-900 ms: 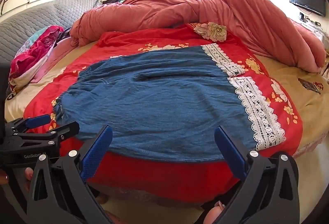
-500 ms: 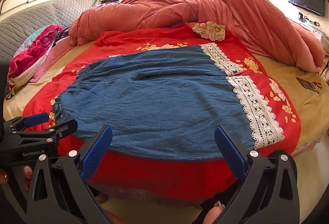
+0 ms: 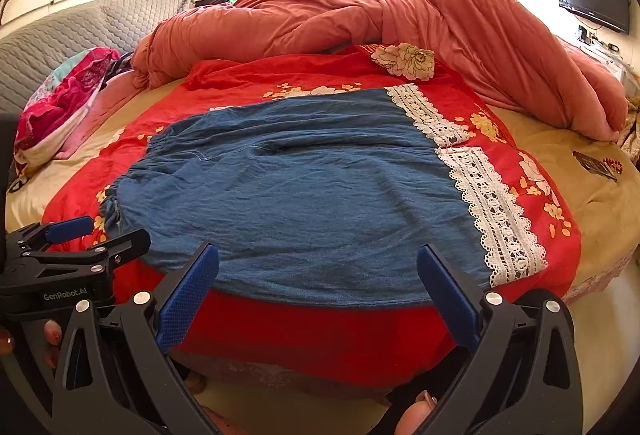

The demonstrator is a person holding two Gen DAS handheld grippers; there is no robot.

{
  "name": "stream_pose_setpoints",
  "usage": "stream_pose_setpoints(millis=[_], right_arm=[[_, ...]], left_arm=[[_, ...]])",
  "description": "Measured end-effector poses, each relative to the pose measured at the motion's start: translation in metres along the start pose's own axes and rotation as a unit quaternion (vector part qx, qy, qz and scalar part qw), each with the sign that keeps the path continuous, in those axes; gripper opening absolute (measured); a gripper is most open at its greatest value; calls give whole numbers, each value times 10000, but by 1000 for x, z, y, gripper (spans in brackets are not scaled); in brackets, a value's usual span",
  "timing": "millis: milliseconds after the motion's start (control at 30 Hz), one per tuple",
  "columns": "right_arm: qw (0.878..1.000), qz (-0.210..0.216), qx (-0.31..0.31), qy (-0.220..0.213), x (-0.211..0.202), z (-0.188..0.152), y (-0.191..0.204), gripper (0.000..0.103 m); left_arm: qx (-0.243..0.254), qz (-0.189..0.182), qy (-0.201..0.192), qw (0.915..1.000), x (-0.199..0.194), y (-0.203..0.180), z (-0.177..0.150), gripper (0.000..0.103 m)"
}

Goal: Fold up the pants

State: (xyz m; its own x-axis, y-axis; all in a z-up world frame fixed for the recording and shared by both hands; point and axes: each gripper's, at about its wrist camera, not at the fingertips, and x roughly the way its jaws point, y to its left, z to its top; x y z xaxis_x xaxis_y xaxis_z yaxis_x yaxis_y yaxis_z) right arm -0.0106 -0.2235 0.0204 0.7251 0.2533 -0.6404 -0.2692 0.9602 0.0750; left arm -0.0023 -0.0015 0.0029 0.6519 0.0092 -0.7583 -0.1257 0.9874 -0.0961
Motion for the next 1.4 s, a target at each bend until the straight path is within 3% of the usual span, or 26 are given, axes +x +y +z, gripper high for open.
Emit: stream_pose_setpoints(millis=[1400], right_arm=[[10000,-38,26,16,6,4,-5,99]], left_arm=[[42,20,5,10000,1,0,5,94]])
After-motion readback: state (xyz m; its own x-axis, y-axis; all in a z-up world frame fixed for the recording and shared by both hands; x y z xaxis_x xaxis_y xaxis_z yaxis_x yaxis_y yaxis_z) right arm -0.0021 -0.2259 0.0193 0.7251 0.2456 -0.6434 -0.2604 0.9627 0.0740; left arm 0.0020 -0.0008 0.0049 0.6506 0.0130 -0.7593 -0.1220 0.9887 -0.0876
